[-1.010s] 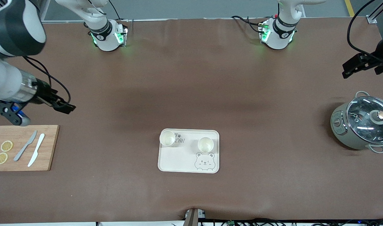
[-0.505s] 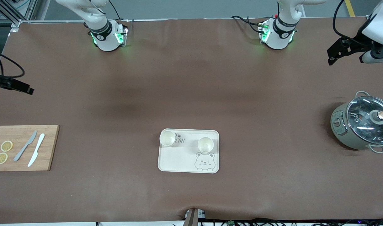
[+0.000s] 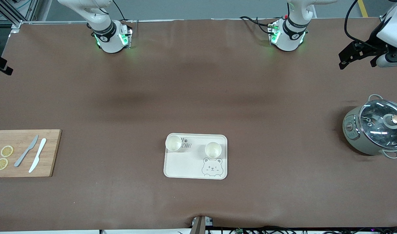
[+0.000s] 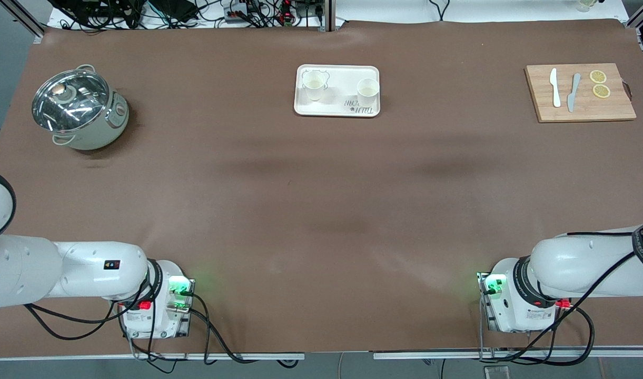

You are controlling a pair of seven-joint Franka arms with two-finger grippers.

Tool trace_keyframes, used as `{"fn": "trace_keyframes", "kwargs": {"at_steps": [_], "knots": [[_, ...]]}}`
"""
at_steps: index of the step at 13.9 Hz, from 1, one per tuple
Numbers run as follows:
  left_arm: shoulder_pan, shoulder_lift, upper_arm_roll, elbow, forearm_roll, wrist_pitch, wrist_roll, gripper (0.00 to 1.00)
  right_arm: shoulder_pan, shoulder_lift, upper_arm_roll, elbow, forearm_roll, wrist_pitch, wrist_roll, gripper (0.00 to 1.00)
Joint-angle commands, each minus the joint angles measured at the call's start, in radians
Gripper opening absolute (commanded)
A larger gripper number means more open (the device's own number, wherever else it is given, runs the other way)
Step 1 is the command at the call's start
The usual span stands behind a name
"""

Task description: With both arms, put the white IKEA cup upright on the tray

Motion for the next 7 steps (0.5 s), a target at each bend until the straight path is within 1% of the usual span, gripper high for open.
{"fn": "trace_keyframes", "kwargs": {"at_steps": [1, 7], "knots": [[0.014, 0.015, -0.009, 0.005, -0.024, 0.024, 0.019, 1.0, 0.013, -0.025, -0.001, -0.031, -0.001, 0.003, -0.009, 1.0], [0.016, 0.009, -0.004, 0.006, -0.026, 0.019, 0.022, 1.0, 0.014, -0.013, 0.012, -0.021, -0.004, 0.006, -0.011, 1.0]]}}
